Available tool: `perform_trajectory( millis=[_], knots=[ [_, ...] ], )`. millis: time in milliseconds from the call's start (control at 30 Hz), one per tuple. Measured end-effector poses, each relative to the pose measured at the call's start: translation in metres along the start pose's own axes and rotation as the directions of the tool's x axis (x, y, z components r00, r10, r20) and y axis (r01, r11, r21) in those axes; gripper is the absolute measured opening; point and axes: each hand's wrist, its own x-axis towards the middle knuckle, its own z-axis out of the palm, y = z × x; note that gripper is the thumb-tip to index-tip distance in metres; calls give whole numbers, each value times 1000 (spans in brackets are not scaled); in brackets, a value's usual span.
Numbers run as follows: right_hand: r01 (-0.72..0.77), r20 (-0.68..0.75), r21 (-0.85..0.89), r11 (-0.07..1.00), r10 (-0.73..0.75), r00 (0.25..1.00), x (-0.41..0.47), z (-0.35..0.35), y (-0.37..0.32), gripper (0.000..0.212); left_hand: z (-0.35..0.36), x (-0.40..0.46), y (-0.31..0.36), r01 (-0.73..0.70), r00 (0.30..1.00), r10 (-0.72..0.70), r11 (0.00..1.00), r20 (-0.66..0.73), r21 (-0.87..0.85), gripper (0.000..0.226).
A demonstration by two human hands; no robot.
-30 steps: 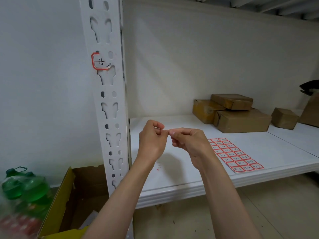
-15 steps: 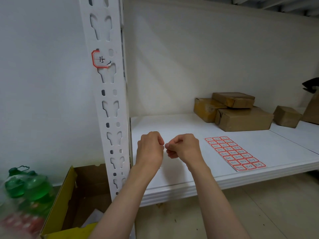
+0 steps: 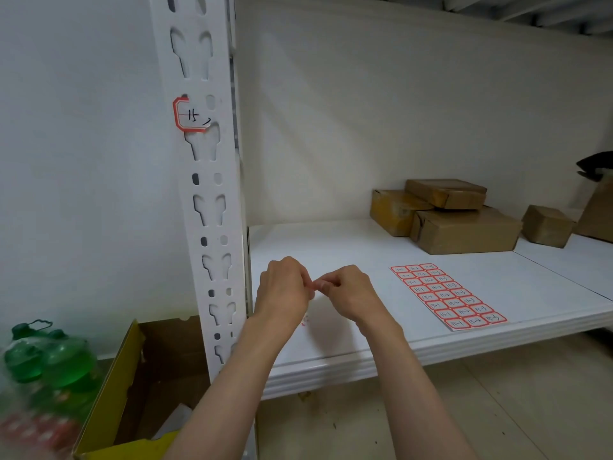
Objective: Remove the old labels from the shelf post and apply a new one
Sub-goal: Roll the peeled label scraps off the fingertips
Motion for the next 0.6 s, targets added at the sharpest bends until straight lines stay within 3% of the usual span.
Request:
perform_trajectory(
  millis=[133,233,333,433,567,600],
  knots=[
    [-29,-2,7,1000,29,1000,1,1,0,35,2,-2,-1,-12,999,13,999,-32,40,31],
    [-58,-69,124,991,67,995,1,-1,1,20,1,-2,1,9,999,-7,998,-39,67,26],
    [-71,-120,116,991,85,989,1,-3,0,7,1,-1,1,29,999,-26,995,-28,91,20],
    [-56,-181,14,998,58,982,5,-3,0,17,-2,-2,4,34,999,-32,995,-17,99,3],
    [-4,-188,-36,999,-3,982,3,-5,-3,28,-7,-8,8,-21,1000,21,998,6,66,2],
    [21,-209,-24,999,-26,978,2,-6,-7,31,-7,-10,9,-45,999,45,996,5,80,13]
  ],
)
